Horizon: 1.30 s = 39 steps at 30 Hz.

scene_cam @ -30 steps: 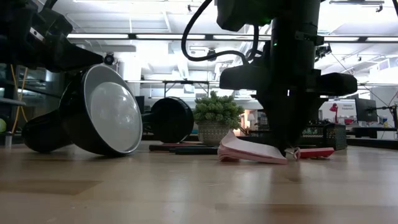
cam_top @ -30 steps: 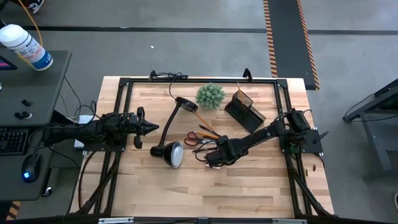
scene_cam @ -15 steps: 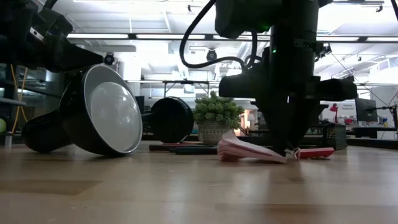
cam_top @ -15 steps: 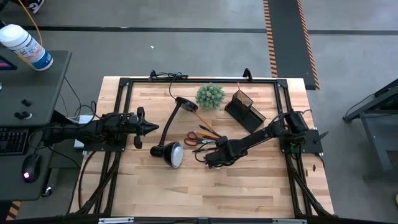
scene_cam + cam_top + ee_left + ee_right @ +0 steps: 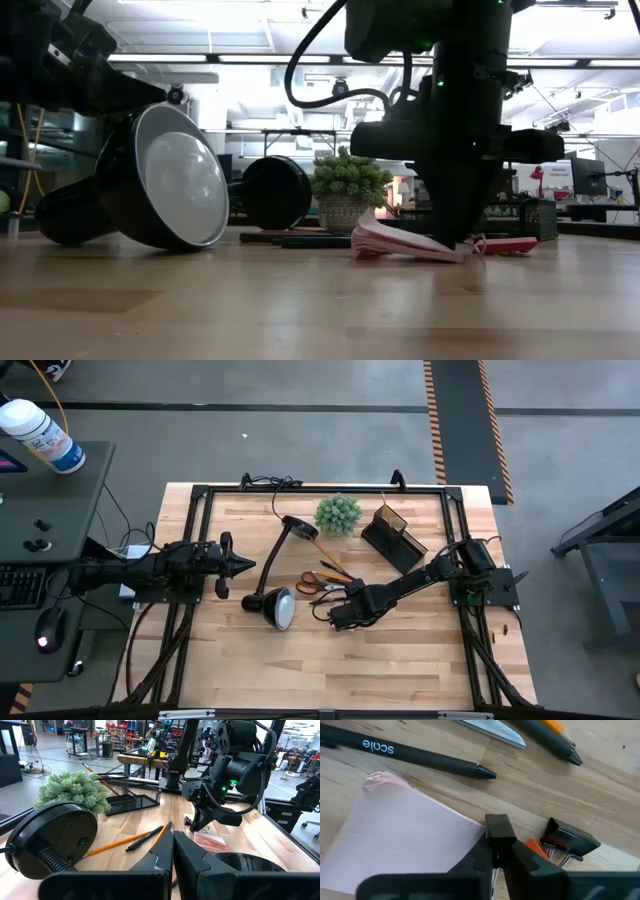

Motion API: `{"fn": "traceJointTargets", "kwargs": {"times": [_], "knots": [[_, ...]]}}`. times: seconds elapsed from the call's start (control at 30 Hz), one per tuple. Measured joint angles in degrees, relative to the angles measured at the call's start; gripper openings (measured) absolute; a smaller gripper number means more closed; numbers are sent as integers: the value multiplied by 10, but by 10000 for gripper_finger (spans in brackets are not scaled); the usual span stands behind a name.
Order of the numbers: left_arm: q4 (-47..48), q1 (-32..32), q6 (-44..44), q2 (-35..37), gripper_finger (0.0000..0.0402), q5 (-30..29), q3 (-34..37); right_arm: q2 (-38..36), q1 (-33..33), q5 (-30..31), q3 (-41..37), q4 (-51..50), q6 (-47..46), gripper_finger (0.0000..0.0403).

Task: Pick and place office supplies into organizer
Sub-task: Put the left binder clip into the bottom left section of the desk organizer

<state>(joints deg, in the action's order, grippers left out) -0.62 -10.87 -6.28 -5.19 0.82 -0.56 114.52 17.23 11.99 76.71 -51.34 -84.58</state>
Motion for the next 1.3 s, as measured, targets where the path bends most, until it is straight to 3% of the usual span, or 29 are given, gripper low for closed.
{"fn": "traceJointTargets", "kwargs": {"times": [0.23, 0.53, 0.87, 1.3], "knots": [[0, 0, 0, 0, 1, 0, 0, -11, -1, 9, 50, -68, 26, 16], [0, 0, 0, 0, 1, 0, 0, -13, -29, 103, 217, -382, 67, 13], [0, 0, -1, 0, 1, 0, 0, -31, -155, 136, 245, -385, 272, 14], [0, 0, -1, 0, 1, 0, 0, -32, -299, 146, 140, -358, 427, 13]]}}
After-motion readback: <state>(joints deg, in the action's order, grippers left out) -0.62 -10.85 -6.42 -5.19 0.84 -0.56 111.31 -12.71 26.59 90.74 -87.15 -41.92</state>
